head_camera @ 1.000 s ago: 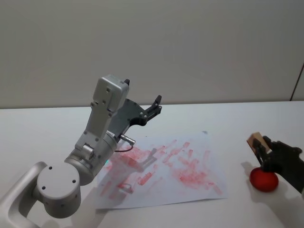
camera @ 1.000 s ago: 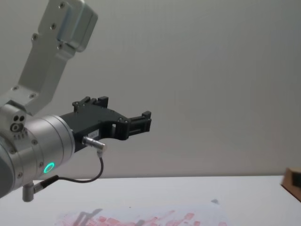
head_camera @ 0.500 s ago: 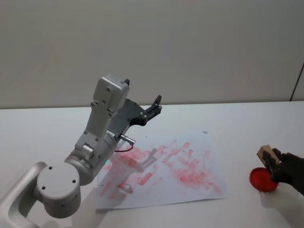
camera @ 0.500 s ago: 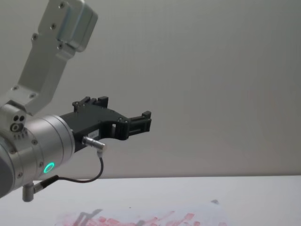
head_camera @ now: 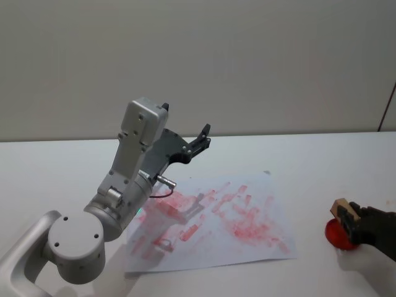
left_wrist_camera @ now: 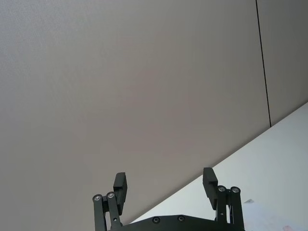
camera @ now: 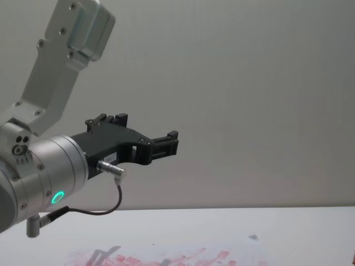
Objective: Use the one hand to pick up the stamp and affix it onto the A4 paper.
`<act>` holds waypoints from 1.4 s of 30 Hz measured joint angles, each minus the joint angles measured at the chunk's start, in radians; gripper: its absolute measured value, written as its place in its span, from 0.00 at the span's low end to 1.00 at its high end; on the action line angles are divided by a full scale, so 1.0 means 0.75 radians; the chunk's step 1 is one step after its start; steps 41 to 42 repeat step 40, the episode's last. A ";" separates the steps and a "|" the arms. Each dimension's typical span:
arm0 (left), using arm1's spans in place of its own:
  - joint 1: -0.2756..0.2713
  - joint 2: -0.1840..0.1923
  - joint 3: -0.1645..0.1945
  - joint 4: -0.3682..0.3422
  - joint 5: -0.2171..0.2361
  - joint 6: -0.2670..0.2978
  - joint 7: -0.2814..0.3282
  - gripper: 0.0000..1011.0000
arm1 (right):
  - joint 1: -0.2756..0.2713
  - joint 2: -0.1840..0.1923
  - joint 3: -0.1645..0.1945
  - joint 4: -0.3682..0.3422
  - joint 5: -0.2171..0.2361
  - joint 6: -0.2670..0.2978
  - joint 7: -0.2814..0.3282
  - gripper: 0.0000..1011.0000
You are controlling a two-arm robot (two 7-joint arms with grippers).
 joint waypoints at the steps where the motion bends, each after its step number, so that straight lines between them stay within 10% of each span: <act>1: 0.000 0.000 0.000 0.000 0.000 0.000 0.000 0.99 | 0.003 -0.002 -0.002 0.004 -0.003 0.009 0.002 0.21; 15: 0.000 0.000 0.000 0.000 0.000 0.000 0.000 0.99 | 0.021 -0.013 -0.013 0.028 -0.026 0.065 0.013 0.23; 42: 0.000 0.000 0.000 0.000 0.000 0.000 0.000 0.99 | 0.029 -0.019 -0.019 0.040 -0.037 0.089 0.018 0.97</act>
